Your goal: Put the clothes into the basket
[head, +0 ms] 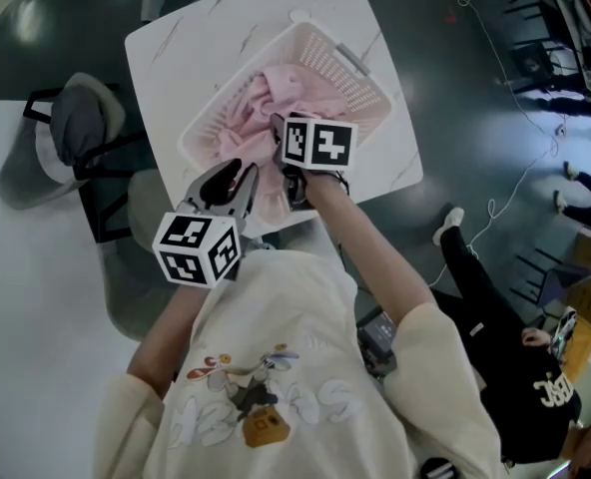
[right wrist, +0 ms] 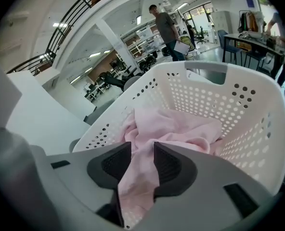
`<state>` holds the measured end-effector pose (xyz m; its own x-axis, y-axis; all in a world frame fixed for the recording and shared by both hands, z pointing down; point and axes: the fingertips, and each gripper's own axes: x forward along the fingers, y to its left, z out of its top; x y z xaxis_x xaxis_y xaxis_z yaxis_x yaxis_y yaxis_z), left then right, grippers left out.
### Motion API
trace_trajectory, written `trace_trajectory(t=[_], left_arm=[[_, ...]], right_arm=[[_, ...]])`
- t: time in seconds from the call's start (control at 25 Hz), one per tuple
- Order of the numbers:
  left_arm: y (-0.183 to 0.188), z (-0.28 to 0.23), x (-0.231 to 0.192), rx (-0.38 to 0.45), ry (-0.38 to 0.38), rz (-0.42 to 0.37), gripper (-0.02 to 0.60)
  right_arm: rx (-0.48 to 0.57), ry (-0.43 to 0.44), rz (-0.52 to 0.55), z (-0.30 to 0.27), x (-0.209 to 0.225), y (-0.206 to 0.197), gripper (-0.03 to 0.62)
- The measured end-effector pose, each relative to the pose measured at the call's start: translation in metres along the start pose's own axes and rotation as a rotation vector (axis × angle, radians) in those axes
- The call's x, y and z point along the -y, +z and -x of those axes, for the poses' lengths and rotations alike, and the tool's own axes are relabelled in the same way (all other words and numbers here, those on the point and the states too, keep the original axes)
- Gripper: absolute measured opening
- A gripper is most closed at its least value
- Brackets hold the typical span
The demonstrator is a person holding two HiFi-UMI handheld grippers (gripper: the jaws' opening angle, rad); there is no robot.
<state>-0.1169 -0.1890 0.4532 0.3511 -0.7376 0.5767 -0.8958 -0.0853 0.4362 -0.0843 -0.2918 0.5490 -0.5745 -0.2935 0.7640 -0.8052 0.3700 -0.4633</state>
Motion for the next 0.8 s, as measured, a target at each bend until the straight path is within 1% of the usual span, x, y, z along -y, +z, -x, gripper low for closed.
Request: trace_trajectory(t=[0.12, 0.28, 0.36, 0.52, 0.64, 0.68, 0.76, 0.8], left_arm=[[-0.009, 0.0, -0.001, -0.012, -0.012, -0.004, 0.11], [-0.002, -0.005, 0.005, -0.019, -0.03, -0.002, 0.11], [-0.004, -0.003, 0.009, -0.014, -0.04, -0.003, 0.11], [-0.014, 0.009, 0.008, 0.0, -0.062, -0.012, 0.11], [-0.009, 0.015, 0.02, 0.016, -0.07, -0.019, 0.104], [-0.01, 0.018, 0.022, 0.023, -0.07, -0.023, 0.096], [-0.014, 0.027, 0.024, 0.036, -0.066, -0.03, 0.082], [-0.016, 0.031, 0.024, 0.041, -0.058, -0.033, 0.067]], right_arm=[[0.021, 0.005, -0.009, 0.005, -0.001, -0.003, 0.135], [0.071, -0.004, 0.022, 0.027, 0.001, 0.022, 0.146], [0.1, 0.006, 0.023, 0.04, -0.002, 0.026, 0.146], [0.19, 0.038, 0.01, 0.066, -0.017, 0.021, 0.146], [0.28, 0.051, 0.049, 0.091, -0.022, 0.023, 0.144], [0.31, 0.047, 0.068, 0.098, -0.025, 0.019, 0.135], [0.362, 0.034, 0.092, 0.109, -0.03, 0.009, 0.081], [0.38, 0.03, 0.095, 0.114, -0.033, 0.004, 0.066]])
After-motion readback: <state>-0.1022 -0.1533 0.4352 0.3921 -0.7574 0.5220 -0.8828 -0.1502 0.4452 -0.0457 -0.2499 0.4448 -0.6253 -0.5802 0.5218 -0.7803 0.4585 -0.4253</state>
